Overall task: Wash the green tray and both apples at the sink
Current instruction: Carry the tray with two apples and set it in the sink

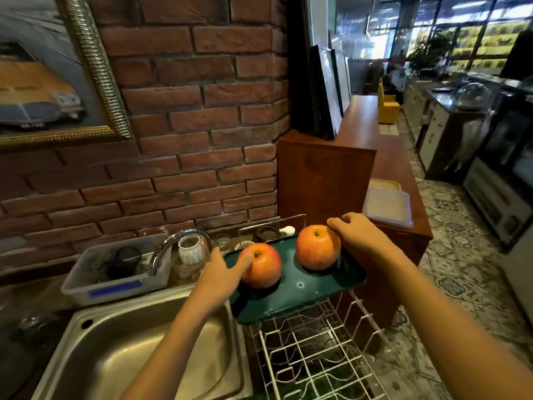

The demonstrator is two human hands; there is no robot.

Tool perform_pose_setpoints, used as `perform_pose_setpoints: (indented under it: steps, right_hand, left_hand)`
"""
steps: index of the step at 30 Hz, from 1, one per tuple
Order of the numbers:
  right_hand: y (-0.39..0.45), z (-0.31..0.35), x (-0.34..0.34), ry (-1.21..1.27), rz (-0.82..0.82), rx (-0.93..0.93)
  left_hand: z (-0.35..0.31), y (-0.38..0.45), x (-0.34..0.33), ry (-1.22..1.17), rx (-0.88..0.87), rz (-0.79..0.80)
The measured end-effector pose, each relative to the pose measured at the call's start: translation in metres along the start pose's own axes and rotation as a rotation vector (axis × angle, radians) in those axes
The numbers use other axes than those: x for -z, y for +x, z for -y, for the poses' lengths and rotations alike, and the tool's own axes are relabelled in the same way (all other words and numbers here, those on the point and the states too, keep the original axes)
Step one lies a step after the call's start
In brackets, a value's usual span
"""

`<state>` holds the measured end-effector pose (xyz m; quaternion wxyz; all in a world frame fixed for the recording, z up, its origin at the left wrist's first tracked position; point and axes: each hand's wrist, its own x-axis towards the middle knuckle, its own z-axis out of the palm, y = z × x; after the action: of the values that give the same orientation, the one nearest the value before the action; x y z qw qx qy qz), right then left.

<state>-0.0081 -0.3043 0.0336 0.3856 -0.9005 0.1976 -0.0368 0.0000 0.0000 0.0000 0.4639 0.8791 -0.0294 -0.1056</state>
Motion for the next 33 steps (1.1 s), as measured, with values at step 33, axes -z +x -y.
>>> perform_pose_setpoints:
  steps: [33]
  right_hand:
    - [-0.027, 0.031, -0.026, 0.466, 0.176, -0.207]
  left_hand:
    - [0.01, -0.028, 0.042, -0.712, 0.276, -0.04]
